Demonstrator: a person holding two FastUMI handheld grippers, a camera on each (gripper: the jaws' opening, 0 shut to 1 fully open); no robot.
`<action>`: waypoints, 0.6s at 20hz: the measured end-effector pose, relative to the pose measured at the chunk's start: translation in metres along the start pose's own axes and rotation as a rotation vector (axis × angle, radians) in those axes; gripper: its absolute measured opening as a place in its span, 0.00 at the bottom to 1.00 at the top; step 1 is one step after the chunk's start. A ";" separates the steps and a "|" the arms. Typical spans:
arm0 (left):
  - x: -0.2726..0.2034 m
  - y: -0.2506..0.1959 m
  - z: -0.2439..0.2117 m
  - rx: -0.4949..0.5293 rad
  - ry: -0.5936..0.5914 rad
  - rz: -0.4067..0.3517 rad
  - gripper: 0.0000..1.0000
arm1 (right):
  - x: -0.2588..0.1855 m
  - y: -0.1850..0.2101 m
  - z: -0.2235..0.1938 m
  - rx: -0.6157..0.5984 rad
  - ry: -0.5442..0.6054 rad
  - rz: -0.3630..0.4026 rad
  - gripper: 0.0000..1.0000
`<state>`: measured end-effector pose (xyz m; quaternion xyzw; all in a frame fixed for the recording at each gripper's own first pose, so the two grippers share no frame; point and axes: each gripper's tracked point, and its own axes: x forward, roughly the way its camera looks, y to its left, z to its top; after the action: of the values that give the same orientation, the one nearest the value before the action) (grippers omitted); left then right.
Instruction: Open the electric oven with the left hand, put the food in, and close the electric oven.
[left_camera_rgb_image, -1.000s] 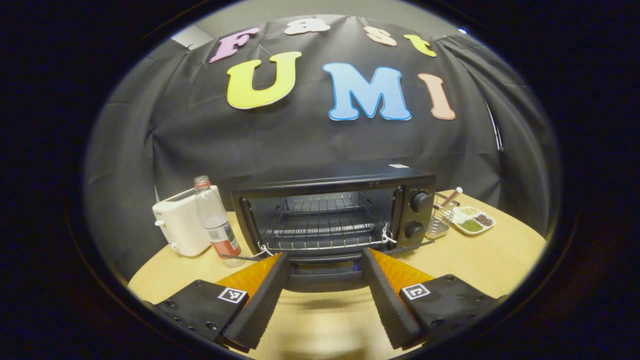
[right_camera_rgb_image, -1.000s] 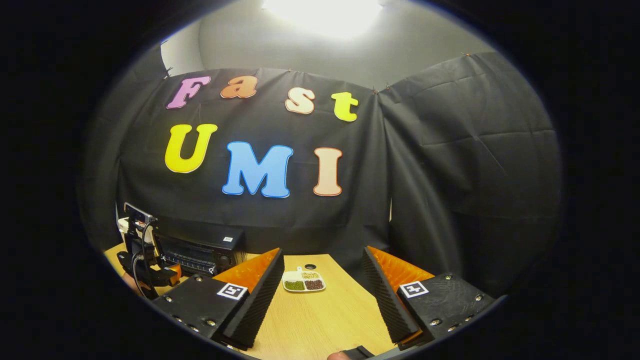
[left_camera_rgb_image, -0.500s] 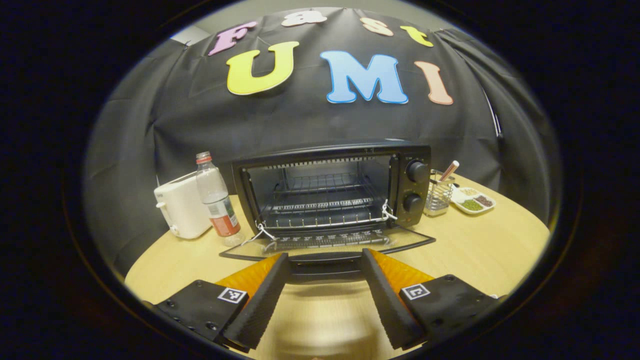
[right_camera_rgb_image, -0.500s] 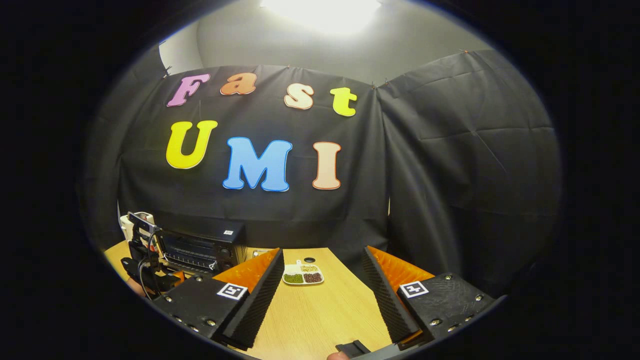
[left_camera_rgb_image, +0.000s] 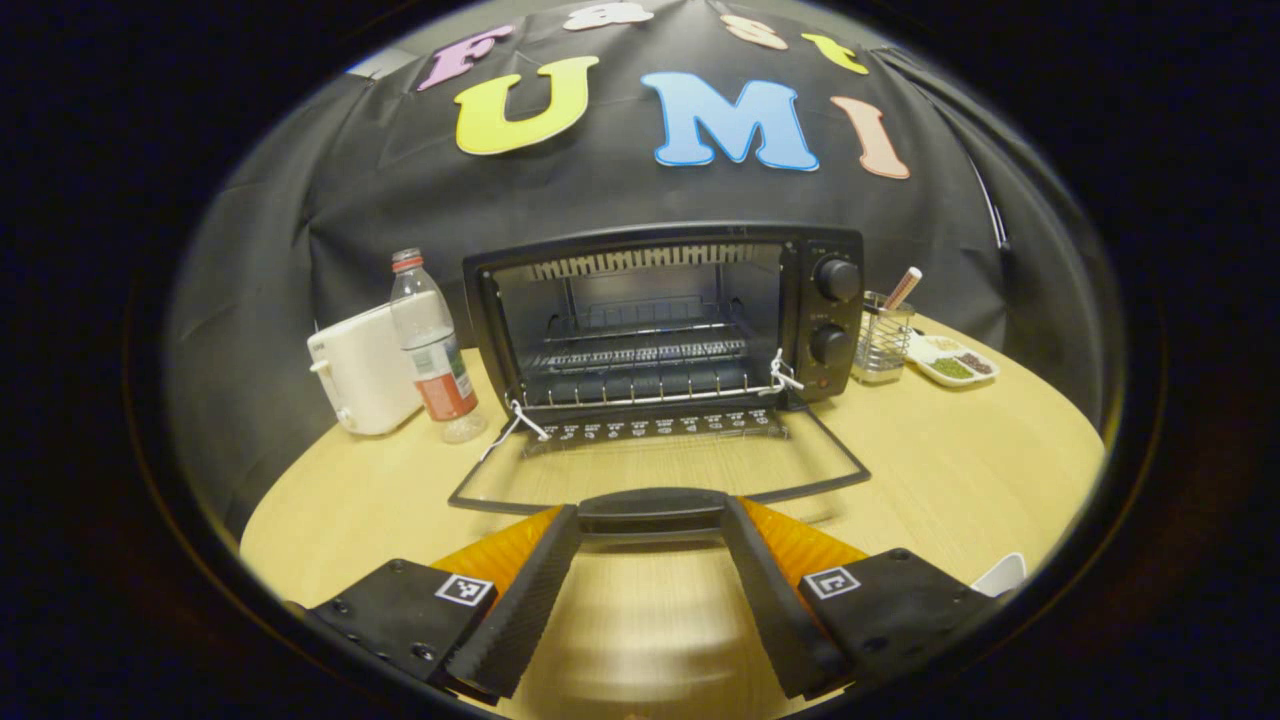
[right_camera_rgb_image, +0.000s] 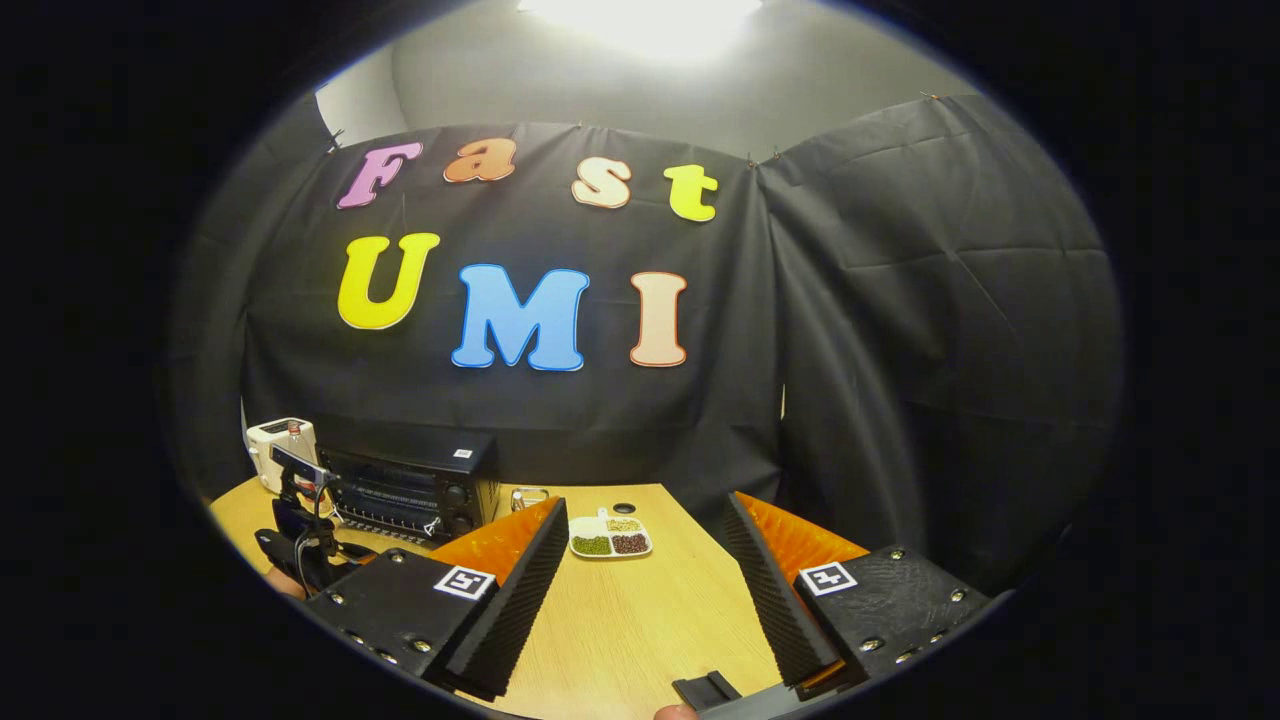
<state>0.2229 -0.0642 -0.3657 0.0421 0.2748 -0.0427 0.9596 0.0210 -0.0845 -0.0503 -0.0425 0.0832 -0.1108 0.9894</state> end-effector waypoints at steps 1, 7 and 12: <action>-0.003 0.000 -0.001 -0.001 -0.001 0.000 1.00 | 0.000 0.003 0.001 0.000 -0.001 0.009 0.95; -0.048 0.006 0.043 -0.028 -0.094 0.004 1.00 | 0.010 0.023 -0.010 0.066 0.036 0.098 0.95; -0.105 0.019 0.100 -0.053 -0.226 0.016 0.93 | 0.023 0.051 -0.036 0.194 0.124 0.207 0.95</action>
<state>0.1882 -0.0494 -0.2242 0.0139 0.1655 -0.0321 0.9856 0.0474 -0.0429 -0.0946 0.0690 0.1372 -0.0181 0.9880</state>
